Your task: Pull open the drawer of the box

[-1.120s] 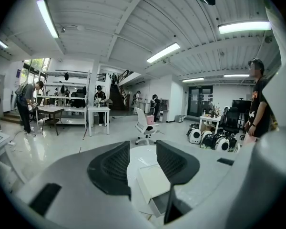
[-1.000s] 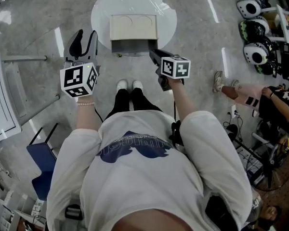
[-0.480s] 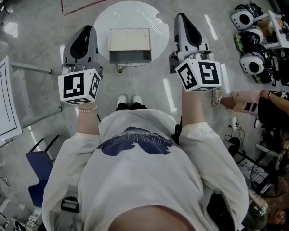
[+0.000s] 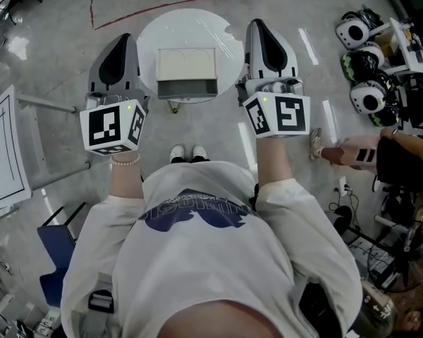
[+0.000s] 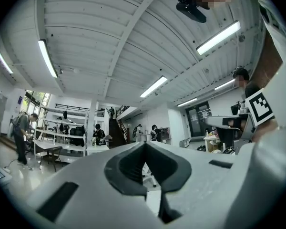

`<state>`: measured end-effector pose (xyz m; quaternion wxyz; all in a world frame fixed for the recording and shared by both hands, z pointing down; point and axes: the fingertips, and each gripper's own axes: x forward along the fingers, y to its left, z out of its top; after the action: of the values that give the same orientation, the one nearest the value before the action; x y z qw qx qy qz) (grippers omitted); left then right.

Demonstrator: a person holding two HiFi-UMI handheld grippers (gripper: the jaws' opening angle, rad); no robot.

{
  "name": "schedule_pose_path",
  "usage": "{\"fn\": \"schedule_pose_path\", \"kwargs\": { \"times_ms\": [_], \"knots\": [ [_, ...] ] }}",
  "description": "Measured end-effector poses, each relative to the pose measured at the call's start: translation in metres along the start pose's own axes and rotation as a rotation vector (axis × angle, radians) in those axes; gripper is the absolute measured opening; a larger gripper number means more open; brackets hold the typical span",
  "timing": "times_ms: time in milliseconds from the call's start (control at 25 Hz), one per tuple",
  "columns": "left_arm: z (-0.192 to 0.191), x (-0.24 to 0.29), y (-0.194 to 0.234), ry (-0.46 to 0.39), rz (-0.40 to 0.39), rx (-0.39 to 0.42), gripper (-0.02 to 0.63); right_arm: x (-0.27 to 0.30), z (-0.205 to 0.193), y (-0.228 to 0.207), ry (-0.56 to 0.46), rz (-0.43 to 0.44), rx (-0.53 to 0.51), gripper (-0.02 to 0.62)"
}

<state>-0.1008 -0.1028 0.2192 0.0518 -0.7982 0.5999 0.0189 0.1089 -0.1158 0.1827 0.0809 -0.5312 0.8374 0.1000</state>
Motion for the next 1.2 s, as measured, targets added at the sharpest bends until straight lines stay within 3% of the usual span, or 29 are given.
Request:
{"fn": "schedule_pose_path", "kwargs": {
  "times_ms": [400, 600, 1200],
  "knots": [
    [-0.004, -0.002, -0.001, 0.009, 0.006, -0.004, 0.008, -0.004, -0.009, 0.001, 0.015, 0.006, 0.010, -0.002],
    [-0.009, -0.005, 0.001, 0.024, 0.012, -0.006, 0.008, -0.004, -0.027, 0.000, 0.107, -0.017, -0.045, -0.003],
    [-0.011, -0.014, 0.010, 0.034, 0.039, -0.020, 0.008, -0.010, -0.019, 0.008, 0.082, 0.015, -0.066, -0.003]
  ]
}}
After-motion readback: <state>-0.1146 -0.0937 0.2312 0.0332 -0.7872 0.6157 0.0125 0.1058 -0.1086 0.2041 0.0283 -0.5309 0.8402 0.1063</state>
